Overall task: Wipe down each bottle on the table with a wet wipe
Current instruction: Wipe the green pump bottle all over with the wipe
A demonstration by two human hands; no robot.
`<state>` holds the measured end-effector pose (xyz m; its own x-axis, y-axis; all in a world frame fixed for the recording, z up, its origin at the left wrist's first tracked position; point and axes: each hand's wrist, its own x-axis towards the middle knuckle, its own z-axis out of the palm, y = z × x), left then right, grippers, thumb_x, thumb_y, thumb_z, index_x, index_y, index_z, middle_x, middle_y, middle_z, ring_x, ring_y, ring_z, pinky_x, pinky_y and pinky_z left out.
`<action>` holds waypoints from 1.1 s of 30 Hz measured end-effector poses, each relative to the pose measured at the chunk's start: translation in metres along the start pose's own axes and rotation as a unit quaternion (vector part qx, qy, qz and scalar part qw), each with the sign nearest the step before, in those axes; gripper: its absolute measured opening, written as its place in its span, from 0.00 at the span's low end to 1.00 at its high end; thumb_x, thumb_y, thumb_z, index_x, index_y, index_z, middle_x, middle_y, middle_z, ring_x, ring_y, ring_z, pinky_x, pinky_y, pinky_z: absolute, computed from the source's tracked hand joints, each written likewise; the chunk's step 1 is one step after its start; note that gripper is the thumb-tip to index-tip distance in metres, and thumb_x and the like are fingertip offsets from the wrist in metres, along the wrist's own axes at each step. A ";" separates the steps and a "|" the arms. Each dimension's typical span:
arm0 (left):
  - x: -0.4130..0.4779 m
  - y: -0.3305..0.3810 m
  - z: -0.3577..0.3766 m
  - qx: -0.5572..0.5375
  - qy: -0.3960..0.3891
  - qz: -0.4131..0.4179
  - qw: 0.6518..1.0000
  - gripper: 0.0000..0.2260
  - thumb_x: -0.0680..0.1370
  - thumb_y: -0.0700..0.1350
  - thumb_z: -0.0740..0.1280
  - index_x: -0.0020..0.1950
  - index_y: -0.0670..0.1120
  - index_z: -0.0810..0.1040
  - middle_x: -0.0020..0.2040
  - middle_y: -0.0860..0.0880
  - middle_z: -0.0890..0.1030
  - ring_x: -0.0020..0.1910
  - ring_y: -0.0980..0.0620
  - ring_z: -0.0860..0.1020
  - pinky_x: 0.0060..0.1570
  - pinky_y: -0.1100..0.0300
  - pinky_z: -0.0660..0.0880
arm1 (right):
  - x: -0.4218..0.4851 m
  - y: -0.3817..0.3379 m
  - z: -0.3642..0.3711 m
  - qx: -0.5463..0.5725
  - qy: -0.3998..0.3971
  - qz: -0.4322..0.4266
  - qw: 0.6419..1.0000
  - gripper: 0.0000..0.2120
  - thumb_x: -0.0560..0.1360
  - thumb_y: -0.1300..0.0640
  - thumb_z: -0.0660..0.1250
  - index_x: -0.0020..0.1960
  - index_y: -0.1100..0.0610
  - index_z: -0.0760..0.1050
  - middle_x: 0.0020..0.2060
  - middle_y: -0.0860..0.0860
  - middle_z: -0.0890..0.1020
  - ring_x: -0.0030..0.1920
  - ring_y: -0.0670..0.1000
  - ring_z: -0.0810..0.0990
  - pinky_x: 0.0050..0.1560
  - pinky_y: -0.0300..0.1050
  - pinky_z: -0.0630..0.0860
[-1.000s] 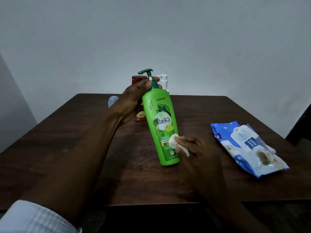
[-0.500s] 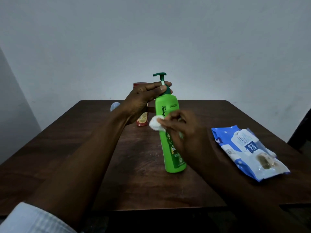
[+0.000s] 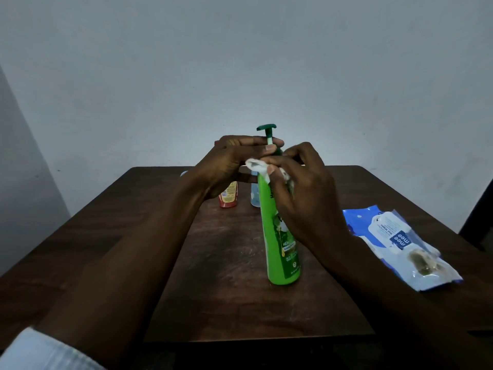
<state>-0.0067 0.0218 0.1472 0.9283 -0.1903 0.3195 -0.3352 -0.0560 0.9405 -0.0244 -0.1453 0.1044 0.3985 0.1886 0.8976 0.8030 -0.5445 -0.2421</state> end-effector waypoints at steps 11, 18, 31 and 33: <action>-0.009 -0.004 -0.011 -0.011 0.011 -0.017 1.000 0.10 0.76 0.46 0.69 0.56 0.51 0.86 0.56 0.46 0.86 0.57 0.50 0.83 0.58 0.50 0.77 | -0.021 0.024 0.007 0.087 0.051 0.123 0.987 0.09 0.79 0.61 0.68 0.58 0.56 0.83 0.48 0.48 0.83 0.48 0.41 0.80 0.48 0.37 0.78; -0.013 -0.003 -0.016 0.017 -0.025 -0.001 1.000 0.10 0.76 0.50 0.73 0.57 0.54 0.86 0.60 0.50 0.85 0.64 0.49 0.79 0.72 0.38 0.67 | 0.016 0.022 -0.003 0.132 -0.065 0.167 0.975 0.09 0.80 0.60 0.64 0.46 0.55 0.82 0.37 0.44 0.81 0.39 0.40 0.78 0.43 0.35 0.73; -0.013 -0.007 -0.005 -0.009 -0.038 0.030 0.999 0.11 0.79 0.46 0.69 0.60 0.53 0.85 0.63 0.48 0.83 0.65 0.49 0.79 0.70 0.40 0.70 | -0.014 0.021 -0.013 0.046 0.005 0.007 0.999 0.10 0.80 0.63 0.65 0.58 0.63 0.81 0.53 0.54 0.83 0.53 0.48 0.81 0.57 0.38 0.75; -0.011 -0.008 -0.005 0.000 -0.025 0.028 0.999 0.11 0.78 0.47 0.69 0.59 0.54 0.85 0.62 0.48 0.84 0.66 0.47 0.79 0.70 0.36 0.69 | -0.017 0.020 -0.014 0.056 0.018 -0.016 0.998 0.11 0.79 0.65 0.67 0.59 0.64 0.81 0.57 0.55 0.83 0.57 0.51 0.82 0.61 0.45 0.77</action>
<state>-0.0134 0.0295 0.1364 0.8992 -0.2418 0.3645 -0.3854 -0.0437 0.9217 -0.0213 -0.1707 0.0891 0.3572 0.1742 0.9177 0.8608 -0.4427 -0.2510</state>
